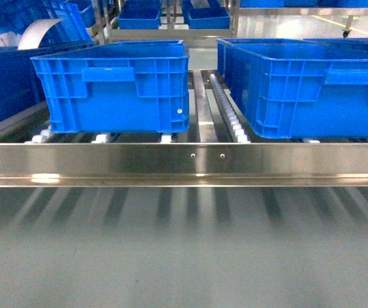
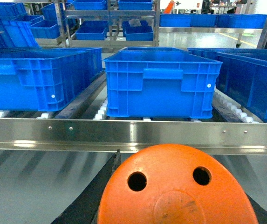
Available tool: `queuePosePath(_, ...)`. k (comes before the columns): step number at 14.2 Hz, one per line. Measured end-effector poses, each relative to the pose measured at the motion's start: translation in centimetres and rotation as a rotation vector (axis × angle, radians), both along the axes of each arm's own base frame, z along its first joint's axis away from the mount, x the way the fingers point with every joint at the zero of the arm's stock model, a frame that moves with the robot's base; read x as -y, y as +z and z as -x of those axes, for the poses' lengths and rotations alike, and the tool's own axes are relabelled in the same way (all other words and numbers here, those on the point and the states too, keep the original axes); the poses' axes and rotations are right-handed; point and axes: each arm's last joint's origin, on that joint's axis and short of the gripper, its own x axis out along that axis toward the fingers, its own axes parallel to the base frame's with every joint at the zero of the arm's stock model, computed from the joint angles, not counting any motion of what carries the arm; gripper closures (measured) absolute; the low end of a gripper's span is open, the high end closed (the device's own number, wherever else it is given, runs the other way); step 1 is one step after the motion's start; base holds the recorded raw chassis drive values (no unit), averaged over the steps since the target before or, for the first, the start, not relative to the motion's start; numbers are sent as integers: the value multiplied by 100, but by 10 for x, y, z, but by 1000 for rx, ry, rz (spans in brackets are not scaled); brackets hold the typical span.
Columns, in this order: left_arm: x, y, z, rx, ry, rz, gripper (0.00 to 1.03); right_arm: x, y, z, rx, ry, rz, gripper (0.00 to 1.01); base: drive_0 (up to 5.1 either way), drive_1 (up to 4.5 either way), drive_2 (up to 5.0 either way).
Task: Sort blue parts and orange caps into right shelf containers
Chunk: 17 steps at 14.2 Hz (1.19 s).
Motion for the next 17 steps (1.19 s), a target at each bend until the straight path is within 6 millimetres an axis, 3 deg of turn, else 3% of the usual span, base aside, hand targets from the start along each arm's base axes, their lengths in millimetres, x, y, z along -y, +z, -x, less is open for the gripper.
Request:
queuePosePath(13,0,0,0,0,1,0,62,0,0,0,2,0,0,58,-5,420,-429)
queuePosePath(17,0,0,0,0,0,0,62,0,0,0,-1,0,0,58,0,0,0)
